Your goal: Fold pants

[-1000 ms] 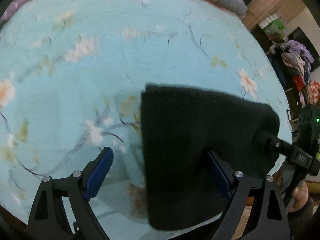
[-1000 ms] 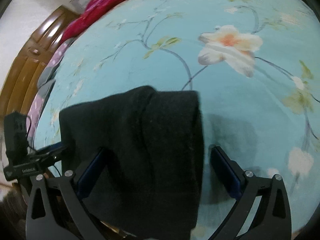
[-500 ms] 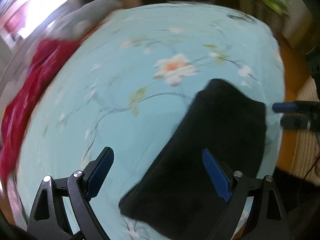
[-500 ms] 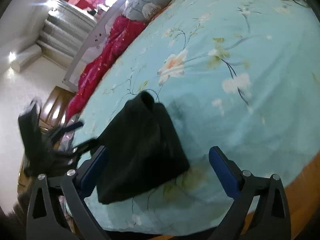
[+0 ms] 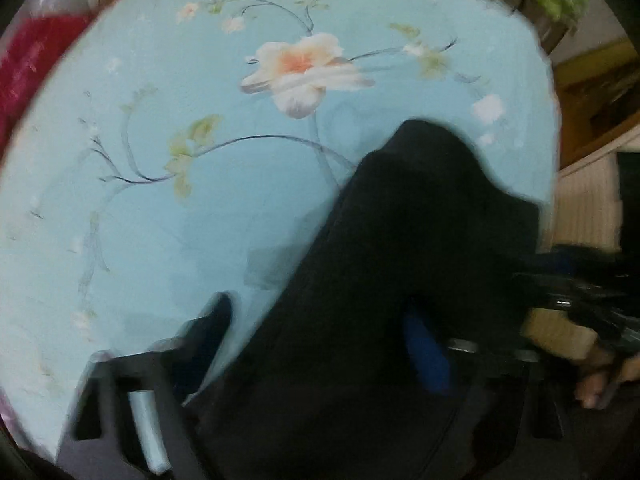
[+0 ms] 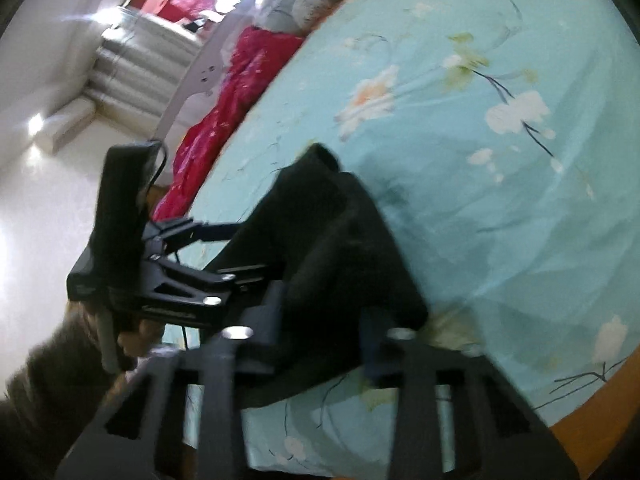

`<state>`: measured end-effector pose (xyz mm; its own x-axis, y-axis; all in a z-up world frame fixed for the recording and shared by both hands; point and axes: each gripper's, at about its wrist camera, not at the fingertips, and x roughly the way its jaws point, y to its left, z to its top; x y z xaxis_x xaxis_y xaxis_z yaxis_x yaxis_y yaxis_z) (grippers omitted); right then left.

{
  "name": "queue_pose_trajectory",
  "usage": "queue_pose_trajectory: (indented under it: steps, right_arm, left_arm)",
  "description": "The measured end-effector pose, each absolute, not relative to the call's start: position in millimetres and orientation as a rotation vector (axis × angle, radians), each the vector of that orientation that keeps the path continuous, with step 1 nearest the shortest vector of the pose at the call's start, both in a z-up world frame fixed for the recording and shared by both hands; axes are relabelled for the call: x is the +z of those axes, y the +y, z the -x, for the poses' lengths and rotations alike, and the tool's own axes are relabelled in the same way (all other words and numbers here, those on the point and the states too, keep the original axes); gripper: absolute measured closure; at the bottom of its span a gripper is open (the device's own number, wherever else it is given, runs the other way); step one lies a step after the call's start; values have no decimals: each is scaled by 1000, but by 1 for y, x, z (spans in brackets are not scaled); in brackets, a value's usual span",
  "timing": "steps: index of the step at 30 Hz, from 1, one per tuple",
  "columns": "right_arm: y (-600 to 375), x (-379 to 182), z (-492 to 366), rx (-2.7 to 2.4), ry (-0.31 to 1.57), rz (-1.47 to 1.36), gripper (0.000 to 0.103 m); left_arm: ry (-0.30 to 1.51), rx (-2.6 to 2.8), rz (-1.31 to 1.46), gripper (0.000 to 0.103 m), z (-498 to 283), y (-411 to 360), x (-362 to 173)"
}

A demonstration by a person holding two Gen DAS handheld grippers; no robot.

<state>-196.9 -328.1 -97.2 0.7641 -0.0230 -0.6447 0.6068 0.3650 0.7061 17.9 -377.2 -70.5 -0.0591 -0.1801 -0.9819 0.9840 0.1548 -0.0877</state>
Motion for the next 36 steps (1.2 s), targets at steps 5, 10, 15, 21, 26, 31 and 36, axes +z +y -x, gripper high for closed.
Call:
queue_pose_trajectory:
  steps: [5, 10, 15, 21, 26, 31, 36]
  right_arm:
    - [-318, -75, 207, -314, 524, -1199, 78]
    - [-317, -111, 205, -380, 618, -1238, 79]
    - [-325, -100, 213, -355, 582, -1254, 73]
    - [-350, -71, 218, -418, 492, -1150, 59]
    - [-371, -71, 168, -434, 550, -1024, 61]
    - [-383, -114, 153, -517, 711, -984, 69]
    - [-396, -102, 166, -434, 653, -1061, 65]
  left_arm:
    - [1109, -1304, -875, 75, 4, -367, -33]
    - [1126, -1135, -940, 43, 5, -384, -72]
    - [1130, -1096, -848, 39, -11, -371, -53]
    - [1110, -1040, -762, 35, -33, -336, -29]
    - [1117, -995, -726, 35, -33, -347, -41]
    - [1147, -900, -676, 29, -44, -348, -68]
    - [1216, -870, -516, 29, -66, -316, -40]
